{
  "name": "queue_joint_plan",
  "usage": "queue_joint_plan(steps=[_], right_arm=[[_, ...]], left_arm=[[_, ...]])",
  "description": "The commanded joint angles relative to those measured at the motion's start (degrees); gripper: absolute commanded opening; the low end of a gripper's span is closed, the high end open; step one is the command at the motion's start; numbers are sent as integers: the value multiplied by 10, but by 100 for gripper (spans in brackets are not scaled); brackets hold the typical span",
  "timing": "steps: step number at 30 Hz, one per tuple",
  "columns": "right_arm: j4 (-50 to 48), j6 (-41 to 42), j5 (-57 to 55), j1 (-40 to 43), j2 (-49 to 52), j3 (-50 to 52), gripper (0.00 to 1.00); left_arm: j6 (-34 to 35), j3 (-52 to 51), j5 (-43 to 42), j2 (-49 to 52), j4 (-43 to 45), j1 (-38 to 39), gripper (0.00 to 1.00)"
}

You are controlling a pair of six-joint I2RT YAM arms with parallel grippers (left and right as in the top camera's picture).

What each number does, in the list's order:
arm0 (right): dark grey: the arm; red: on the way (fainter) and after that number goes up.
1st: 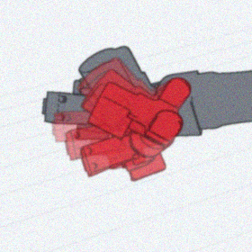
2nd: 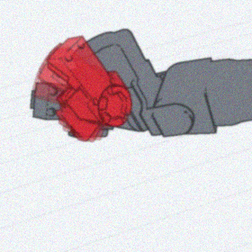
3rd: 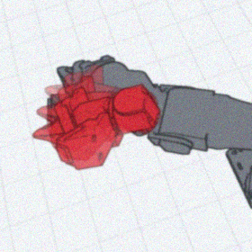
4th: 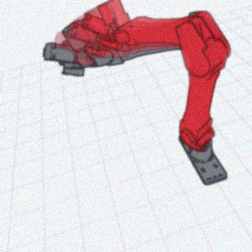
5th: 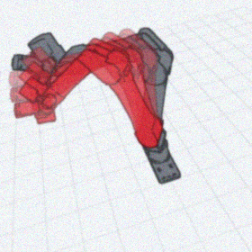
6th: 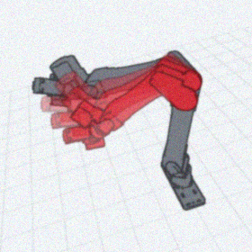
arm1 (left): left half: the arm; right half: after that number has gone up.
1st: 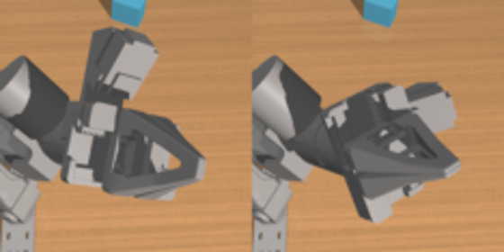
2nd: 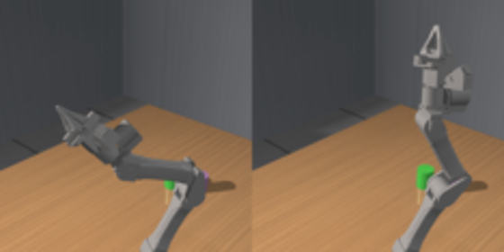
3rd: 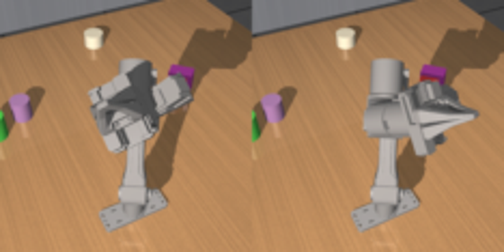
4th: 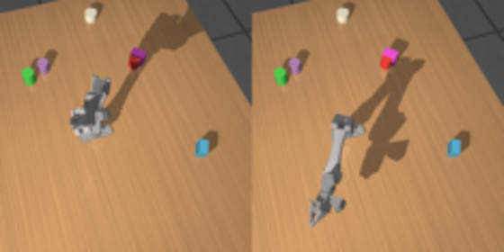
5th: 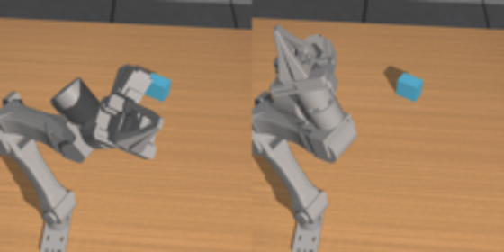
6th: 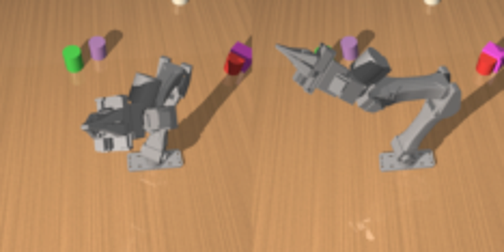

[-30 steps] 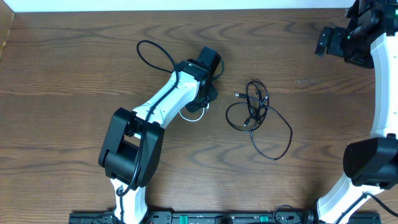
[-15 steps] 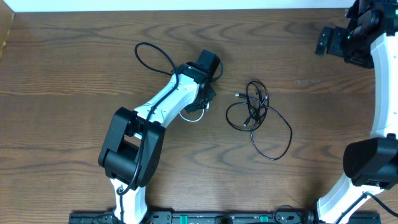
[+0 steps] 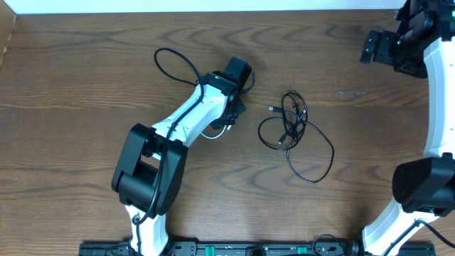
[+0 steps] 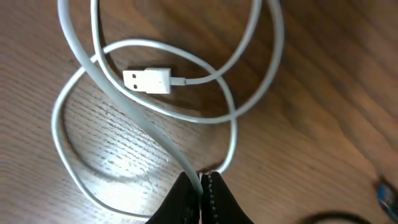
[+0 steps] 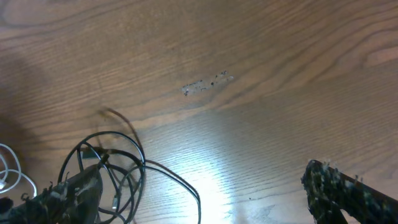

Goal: Untangle cables
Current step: 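Carry the white cable with the left gripper to the far left edge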

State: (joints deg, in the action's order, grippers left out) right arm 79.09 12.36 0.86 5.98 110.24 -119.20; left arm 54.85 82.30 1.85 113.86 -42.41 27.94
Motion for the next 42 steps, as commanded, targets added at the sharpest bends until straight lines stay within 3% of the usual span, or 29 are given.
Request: queue_joint_plan(steps=[1, 15, 23, 32, 35, 42], right_arm=[[2, -2, 3, 0, 0, -2, 99], [2, -2, 3, 0, 0, -2, 99], [2, -2, 3, 0, 0, -2, 99], [2, -2, 3, 0, 0, -2, 99], [2, -2, 3, 0, 0, -2, 99], [2, -2, 3, 0, 0, -2, 99]], left_arm=[[-67, 5, 10, -83, -3, -6, 8], [-255, 5, -16, -354, 58, -8, 7], [-324, 5, -33, -447, 124, -8, 7], [-353, 5, -32, -426, 234, -8, 8], [-404, 5, -7, -399, 288, -13, 7], [-430, 5, 38, -342, 382, -106, 7]])
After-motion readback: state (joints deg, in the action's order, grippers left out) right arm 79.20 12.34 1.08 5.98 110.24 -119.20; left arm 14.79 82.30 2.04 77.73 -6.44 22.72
